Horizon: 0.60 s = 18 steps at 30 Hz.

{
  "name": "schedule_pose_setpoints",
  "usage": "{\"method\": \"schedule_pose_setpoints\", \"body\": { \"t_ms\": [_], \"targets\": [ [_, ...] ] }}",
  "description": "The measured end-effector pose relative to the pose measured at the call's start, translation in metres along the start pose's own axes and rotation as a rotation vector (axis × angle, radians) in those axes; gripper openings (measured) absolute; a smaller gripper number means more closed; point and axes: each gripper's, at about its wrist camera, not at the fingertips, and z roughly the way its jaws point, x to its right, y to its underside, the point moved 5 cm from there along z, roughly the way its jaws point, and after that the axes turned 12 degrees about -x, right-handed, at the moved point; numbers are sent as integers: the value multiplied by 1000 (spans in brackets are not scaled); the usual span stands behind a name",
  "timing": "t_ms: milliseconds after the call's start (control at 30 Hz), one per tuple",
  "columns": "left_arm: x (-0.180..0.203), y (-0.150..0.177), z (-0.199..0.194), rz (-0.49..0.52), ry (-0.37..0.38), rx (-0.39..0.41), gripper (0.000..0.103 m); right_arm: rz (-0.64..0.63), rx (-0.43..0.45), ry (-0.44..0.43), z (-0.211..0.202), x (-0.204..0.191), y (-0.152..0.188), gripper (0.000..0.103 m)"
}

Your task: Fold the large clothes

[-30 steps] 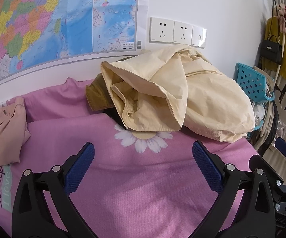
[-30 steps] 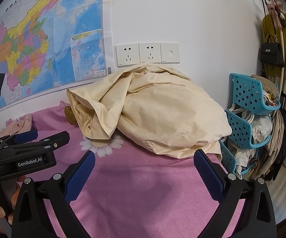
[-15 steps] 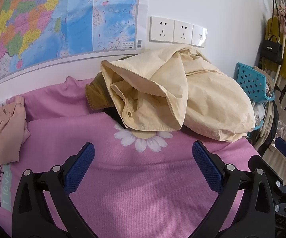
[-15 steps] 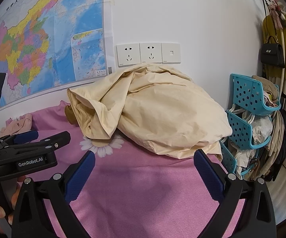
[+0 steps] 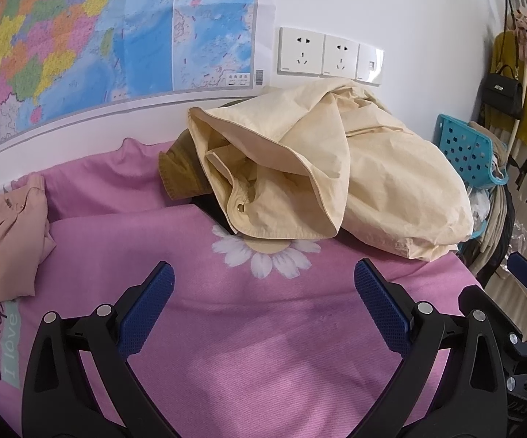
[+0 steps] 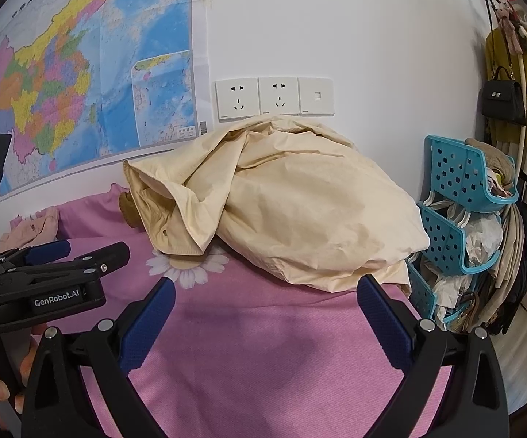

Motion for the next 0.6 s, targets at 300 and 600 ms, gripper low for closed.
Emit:
{"method": "schedule_pose_setpoints", "body": {
  "t_ms": [300, 600],
  "targets": [
    [-1, 1, 4, 0, -1, -6, 98, -1, 3, 1, 3, 0, 1, 97],
    [-9, -2, 16, -7, -7, -32, 98, -35, 1, 20, 17, 1, -5, 97]
  ]
}}
